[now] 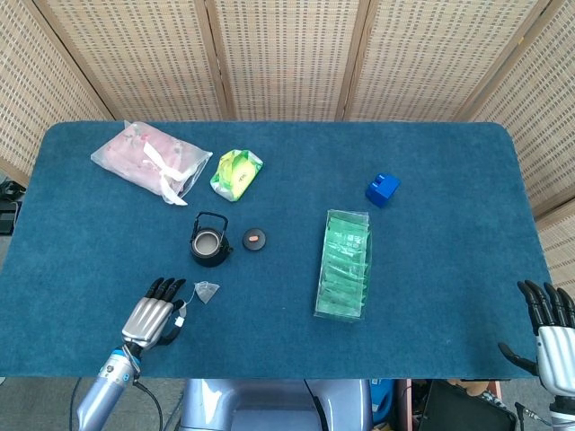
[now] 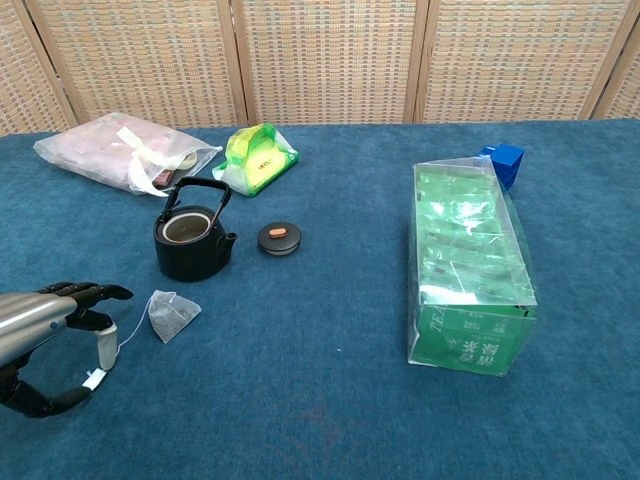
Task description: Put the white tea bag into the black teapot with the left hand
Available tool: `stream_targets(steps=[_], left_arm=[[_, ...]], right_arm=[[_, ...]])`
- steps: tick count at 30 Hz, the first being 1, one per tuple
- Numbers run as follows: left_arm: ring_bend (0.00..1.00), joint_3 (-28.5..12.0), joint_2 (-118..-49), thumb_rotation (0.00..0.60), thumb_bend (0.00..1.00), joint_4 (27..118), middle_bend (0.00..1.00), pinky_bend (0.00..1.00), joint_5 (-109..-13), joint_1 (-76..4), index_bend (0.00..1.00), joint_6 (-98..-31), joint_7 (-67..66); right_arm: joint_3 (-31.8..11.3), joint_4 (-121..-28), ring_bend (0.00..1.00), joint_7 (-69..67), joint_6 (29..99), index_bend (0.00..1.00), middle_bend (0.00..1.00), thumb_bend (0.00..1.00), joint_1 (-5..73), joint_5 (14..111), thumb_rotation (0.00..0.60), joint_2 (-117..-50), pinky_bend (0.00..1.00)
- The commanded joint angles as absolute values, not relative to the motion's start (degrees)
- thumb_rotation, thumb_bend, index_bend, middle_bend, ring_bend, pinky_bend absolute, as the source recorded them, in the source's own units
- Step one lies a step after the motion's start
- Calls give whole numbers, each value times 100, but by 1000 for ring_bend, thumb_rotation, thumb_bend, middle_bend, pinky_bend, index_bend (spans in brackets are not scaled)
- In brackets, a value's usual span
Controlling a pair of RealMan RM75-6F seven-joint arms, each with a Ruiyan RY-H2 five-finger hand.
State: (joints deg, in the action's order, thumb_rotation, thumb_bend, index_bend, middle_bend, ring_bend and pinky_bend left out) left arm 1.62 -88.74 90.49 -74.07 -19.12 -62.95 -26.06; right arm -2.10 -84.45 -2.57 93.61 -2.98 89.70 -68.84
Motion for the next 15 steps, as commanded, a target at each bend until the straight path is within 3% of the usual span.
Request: stream_targets(steps=[1,15], left_arm=[[0,172,-8881,600,379,9042,76,0,-7378,-1921,468,-6275,-2612],[0,188,-8917,600,378,9033,76,0,-7288,-1956,471,-6284,-2657]], right_arm=[[-212,-8446,34,-253,9362,115,182,123,-300,8968,600,-6884,100],[-220,-8423,34,-281,9374,115,182,123,-336,8935,600,-6888,100]])
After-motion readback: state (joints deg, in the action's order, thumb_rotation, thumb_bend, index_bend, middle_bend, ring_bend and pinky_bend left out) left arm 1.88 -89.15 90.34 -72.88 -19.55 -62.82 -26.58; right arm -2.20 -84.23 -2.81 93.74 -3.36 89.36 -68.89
